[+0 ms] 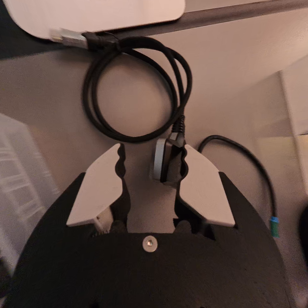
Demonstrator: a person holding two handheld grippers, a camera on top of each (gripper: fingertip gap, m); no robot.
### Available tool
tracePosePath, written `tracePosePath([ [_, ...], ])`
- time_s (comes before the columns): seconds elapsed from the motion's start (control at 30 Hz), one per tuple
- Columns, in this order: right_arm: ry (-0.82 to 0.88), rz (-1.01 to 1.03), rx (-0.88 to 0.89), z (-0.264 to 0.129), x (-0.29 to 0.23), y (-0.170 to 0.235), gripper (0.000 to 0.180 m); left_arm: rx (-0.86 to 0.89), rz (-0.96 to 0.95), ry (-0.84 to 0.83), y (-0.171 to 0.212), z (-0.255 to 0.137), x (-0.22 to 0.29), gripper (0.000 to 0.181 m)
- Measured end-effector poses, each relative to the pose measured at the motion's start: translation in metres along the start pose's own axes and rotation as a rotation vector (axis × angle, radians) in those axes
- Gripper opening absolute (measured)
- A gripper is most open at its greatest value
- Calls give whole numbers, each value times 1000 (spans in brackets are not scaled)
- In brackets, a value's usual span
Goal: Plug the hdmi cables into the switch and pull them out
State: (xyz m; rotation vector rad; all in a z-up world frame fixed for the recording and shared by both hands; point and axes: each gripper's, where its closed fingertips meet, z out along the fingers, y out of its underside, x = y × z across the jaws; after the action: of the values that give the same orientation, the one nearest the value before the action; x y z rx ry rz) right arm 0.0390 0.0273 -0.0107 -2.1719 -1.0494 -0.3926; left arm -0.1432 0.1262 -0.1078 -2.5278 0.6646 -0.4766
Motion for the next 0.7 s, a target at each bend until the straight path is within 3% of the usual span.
tracePosePath([
  [0.07, 5, -3, 2, -1, 1, 0, 38, 23, 66, -108, -6, -12, -7, 72],
  [0.13, 7, -7, 1, -1, 1, 0, 38, 106, 116, -150, -20, -32, -3, 67],
  [0.23, 10, -7, -3, -2, 2, 1, 39, 279, 168, -92, -43, -78, 23, 63],
  [0.3, 14, -8, -6, -3, 3, 3, 39, 292, 212, -58, -41, -115, 32, 73],
  [0.37, 14, -11, -8, -4, 3, 3, 38, 215, 260, -88, -17, -148, 21, 84],
  [0.53, 16, -17, -14, -4, 4, 5, 39, -9, 271, -318, 77, -208, -60, 76],
  [0.7, 13, -22, -29, -2, 3, 8, 39, -194, 101, -366, 144, -215, -121, 76],
])
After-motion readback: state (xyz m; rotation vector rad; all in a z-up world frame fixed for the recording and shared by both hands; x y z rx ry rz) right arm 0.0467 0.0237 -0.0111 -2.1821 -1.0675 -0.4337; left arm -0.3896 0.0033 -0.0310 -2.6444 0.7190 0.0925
